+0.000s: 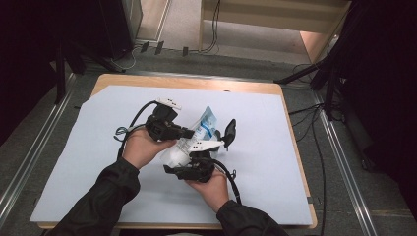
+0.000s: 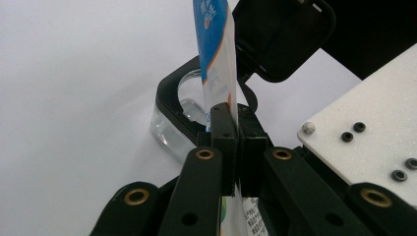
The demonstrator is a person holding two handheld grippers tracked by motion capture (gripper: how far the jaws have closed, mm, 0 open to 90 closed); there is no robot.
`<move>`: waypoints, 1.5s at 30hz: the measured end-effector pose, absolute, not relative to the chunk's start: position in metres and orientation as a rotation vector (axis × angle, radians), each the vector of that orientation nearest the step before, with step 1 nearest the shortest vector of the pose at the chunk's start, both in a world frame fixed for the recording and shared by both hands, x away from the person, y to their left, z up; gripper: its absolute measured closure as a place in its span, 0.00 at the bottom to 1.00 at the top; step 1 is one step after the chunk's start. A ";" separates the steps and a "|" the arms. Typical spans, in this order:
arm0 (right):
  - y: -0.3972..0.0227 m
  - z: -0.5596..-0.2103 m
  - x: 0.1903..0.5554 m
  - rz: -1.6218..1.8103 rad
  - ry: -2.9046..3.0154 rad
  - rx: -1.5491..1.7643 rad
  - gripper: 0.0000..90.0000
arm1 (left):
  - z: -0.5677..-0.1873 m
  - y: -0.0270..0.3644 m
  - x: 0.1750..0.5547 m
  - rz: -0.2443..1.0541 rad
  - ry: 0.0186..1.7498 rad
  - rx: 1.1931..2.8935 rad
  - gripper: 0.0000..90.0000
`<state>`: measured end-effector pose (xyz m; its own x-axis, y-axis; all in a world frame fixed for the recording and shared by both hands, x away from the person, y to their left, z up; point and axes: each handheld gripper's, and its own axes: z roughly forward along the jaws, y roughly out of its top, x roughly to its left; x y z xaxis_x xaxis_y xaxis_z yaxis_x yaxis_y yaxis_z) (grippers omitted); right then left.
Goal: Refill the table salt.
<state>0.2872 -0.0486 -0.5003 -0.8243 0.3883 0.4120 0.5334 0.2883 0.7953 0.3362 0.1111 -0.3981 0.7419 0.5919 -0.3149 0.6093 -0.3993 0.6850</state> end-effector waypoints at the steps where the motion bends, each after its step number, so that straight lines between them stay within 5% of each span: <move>1: -0.049 -0.500 0.287 -1.572 -2.407 -0.867 0.61 | -0.398 0.111 0.336 -0.026 0.902 2.102 1.00; 45: -0.053 -0.496 0.293 -1.633 -2.237 -0.884 0.62 | -0.392 0.115 0.333 -0.034 0.896 2.088 0.99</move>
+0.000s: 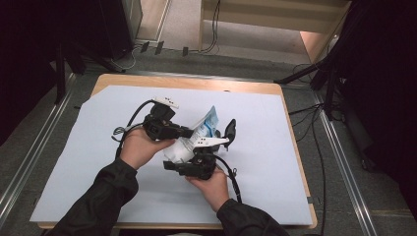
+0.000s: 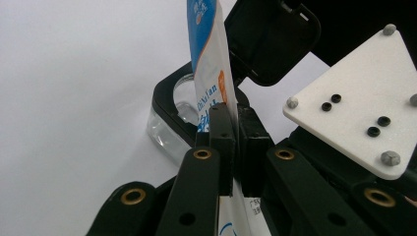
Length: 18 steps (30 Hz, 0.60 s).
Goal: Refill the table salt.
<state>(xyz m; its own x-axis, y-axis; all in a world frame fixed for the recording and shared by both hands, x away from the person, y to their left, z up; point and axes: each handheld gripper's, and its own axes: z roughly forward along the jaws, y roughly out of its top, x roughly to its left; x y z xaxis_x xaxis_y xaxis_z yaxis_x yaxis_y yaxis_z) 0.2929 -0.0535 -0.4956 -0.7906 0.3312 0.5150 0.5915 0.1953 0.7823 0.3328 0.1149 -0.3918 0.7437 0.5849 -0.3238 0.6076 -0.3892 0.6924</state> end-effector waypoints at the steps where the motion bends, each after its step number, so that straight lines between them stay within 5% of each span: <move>1: -0.053 -0.496 0.293 -1.632 -2.237 -0.884 0.62 | -0.392 0.115 0.333 -0.031 0.895 2.090 0.99; 18: -0.047 -0.495 0.289 -1.601 -2.364 -0.890 0.60 | -0.392 0.113 0.330 -0.010 0.914 2.100 1.00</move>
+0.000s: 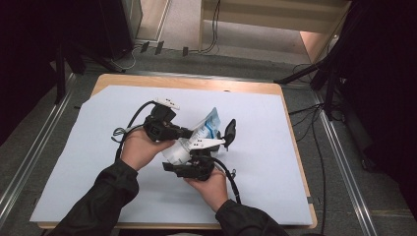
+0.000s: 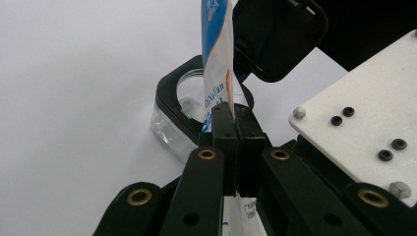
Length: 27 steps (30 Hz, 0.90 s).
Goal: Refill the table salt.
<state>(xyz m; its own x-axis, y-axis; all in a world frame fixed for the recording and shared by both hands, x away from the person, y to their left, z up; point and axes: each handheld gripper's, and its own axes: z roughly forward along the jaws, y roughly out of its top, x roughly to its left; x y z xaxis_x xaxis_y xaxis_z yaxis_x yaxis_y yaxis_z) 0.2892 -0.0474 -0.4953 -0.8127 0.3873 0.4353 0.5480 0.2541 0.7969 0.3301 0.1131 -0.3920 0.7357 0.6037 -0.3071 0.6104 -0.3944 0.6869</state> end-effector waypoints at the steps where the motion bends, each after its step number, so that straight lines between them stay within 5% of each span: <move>1: -0.047 -0.495 0.289 -1.602 -2.364 -0.890 0.61 | -0.392 0.113 0.330 -0.009 0.914 2.101 1.00; 27: -0.047 -0.492 0.291 -1.617 -2.290 -0.888 0.62 | -0.392 0.117 0.330 -0.022 0.908 2.068 0.99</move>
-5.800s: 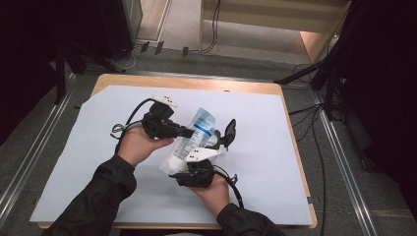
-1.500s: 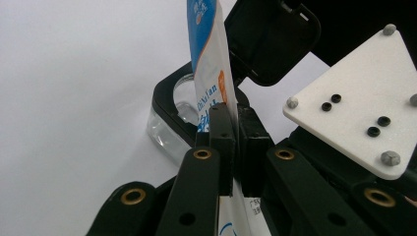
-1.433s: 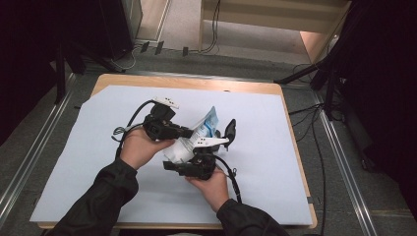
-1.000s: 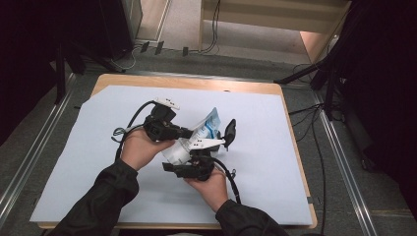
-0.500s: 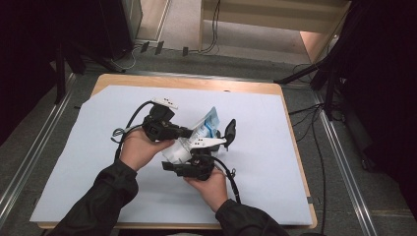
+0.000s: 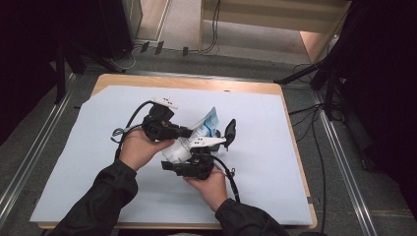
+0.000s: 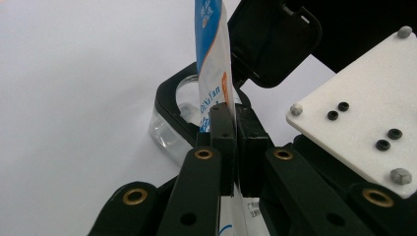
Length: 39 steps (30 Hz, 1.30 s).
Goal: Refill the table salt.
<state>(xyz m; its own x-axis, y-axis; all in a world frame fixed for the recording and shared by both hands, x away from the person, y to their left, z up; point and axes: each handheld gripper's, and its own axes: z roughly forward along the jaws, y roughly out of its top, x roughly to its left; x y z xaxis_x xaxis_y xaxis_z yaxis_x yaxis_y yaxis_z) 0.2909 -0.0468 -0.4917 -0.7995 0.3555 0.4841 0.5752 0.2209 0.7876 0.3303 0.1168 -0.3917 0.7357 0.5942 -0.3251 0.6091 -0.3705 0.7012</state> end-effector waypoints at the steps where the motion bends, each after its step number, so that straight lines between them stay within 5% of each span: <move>1: -0.047 -0.492 0.291 -1.617 -2.291 -0.888 0.62 | -0.392 0.117 0.330 -0.022 0.908 2.068 0.99; 39: -0.047 -0.491 0.292 -1.609 -2.266 -0.898 0.62 | -0.392 0.116 0.334 -0.046 0.925 2.077 1.00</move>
